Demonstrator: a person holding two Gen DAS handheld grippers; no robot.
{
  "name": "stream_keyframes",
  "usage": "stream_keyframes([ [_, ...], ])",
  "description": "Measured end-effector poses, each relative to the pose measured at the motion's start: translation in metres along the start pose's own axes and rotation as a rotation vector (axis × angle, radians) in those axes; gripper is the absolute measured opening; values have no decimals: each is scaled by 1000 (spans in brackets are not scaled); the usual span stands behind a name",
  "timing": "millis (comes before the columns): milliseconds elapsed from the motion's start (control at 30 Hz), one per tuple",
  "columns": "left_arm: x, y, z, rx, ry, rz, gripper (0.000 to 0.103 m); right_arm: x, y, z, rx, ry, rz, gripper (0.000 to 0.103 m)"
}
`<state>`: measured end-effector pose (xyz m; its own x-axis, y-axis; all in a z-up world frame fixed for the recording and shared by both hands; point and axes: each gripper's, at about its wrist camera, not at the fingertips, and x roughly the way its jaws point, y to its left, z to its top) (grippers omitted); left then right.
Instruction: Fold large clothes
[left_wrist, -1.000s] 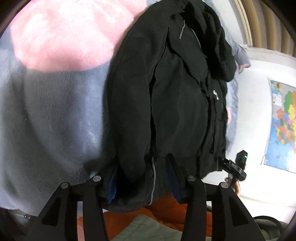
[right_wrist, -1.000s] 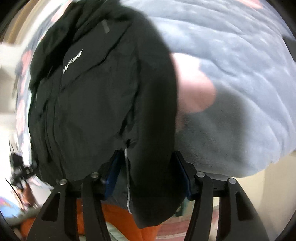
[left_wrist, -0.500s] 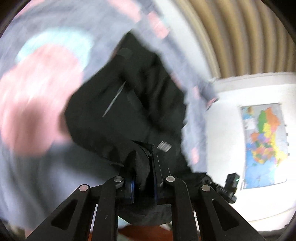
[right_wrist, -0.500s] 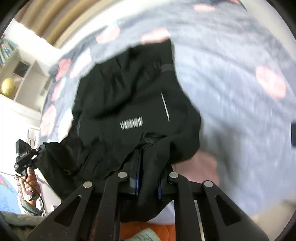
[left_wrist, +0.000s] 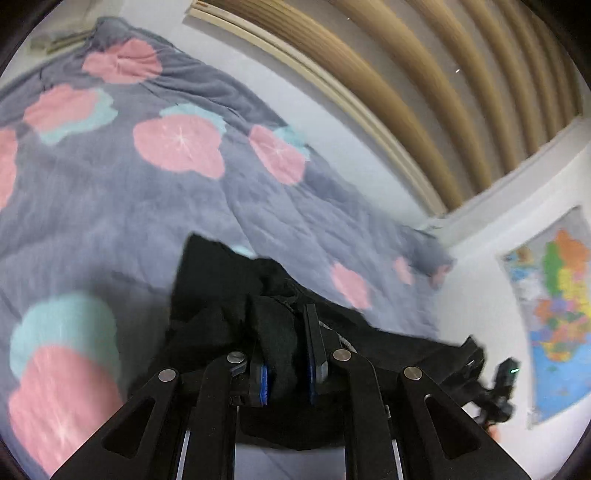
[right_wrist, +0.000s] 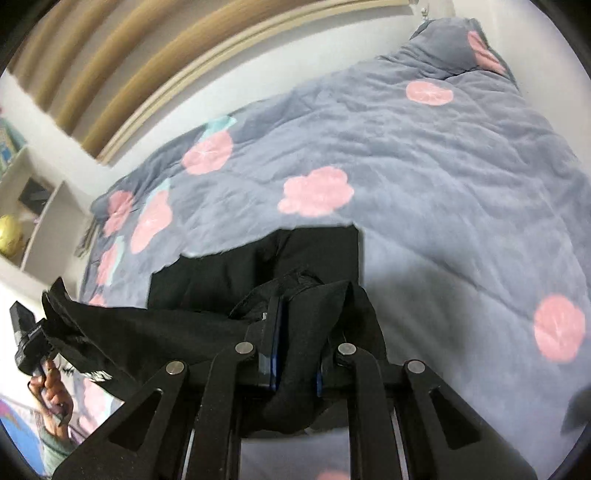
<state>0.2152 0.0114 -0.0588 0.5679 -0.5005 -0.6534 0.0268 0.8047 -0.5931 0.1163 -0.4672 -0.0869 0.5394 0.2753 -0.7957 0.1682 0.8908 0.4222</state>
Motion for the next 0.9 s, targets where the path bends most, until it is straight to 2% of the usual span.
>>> stream_keyframes([
  [100,53,9,21,1,25,84,16,61,-4,29,40,67,-40,18],
  [233,132,45,33,-73,146,155,18,140,-24,44,156,207,-75,23],
  [300,165,66,29,-115,227,167,19,173,-35,41,198,275,-91,23],
  [367,200,87,19,-154,329,166,19,194,-44,38,227,303,-88,23],
  [433,213,98,14,-175,347,142,19,203,-47,36,229,311,-89,23],
  [600,208,105,16,-189,363,95,19,199,-54,35,234,330,-56,24],
  [667,198,97,18,-143,373,101,21,184,-54,37,229,326,-44,26],
  [733,179,81,20,-53,374,108,25,161,-52,38,217,309,-26,29],
  [767,171,76,22,-24,372,102,32,147,-50,39,211,296,-15,35],
  [800,160,71,23,2,372,86,37,137,-49,39,208,283,-6,51],
  [833,143,65,24,28,372,56,51,118,-49,40,202,253,6,57],
  [867,131,62,24,40,370,35,70,105,-50,41,202,228,11,61],
  [900,117,59,25,50,361,18,75,89,-53,42,211,209,24,61],
])
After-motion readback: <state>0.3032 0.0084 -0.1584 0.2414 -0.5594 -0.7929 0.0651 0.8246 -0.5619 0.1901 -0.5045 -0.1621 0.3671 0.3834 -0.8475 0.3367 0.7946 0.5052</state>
